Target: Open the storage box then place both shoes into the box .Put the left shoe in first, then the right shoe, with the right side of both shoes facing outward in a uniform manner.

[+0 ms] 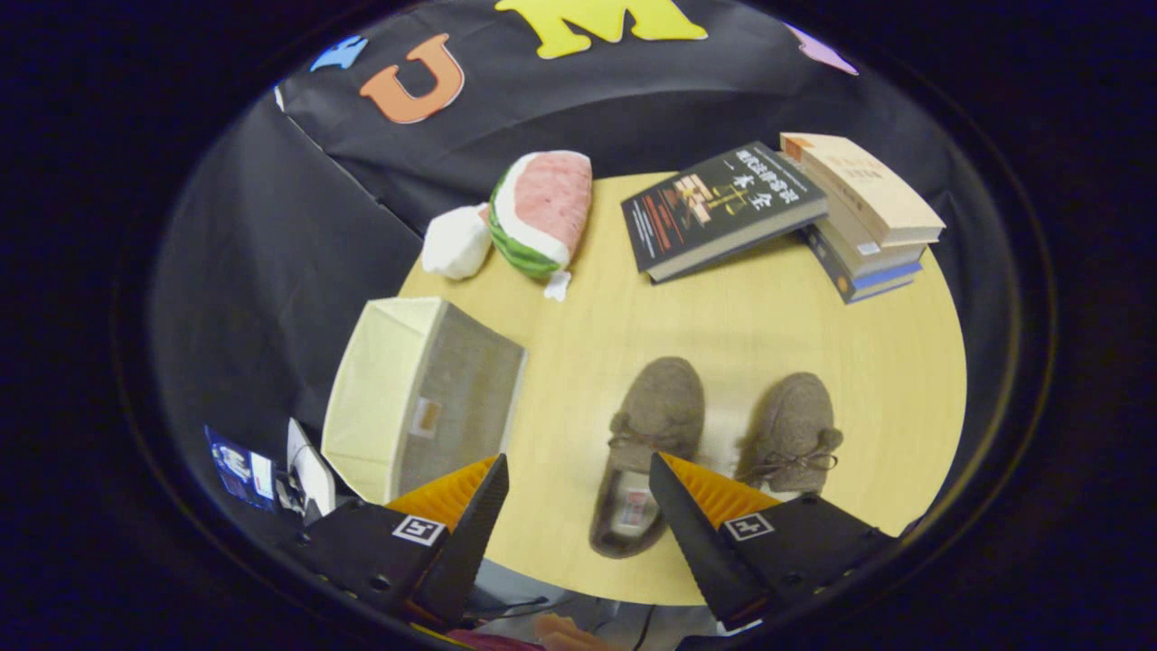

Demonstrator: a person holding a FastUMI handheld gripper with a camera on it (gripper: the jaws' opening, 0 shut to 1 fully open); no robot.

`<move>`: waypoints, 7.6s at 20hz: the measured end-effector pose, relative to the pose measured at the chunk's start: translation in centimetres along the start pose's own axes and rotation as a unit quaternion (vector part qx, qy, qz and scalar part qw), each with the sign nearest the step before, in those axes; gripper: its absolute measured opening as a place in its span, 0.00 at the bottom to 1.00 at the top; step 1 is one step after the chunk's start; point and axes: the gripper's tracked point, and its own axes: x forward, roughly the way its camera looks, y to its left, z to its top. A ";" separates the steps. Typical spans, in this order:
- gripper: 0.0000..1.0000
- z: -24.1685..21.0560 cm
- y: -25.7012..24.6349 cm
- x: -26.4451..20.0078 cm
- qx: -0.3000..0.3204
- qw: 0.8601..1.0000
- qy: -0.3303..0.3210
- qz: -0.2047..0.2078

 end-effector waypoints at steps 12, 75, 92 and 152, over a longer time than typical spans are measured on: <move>0.87 -4.9 -8.8 6.5 -0.028 0.987 0.071 -0.139; 0.03 -1.8 25.4 19.1 0.047 0.984 0.104 -0.134; 0.50 -0.4 27.8 15.6 0.026 0.993 0.098 -0.053; 0.01 -6.4 -16.3 -1.3 0.176 0.979 0.060 -0.079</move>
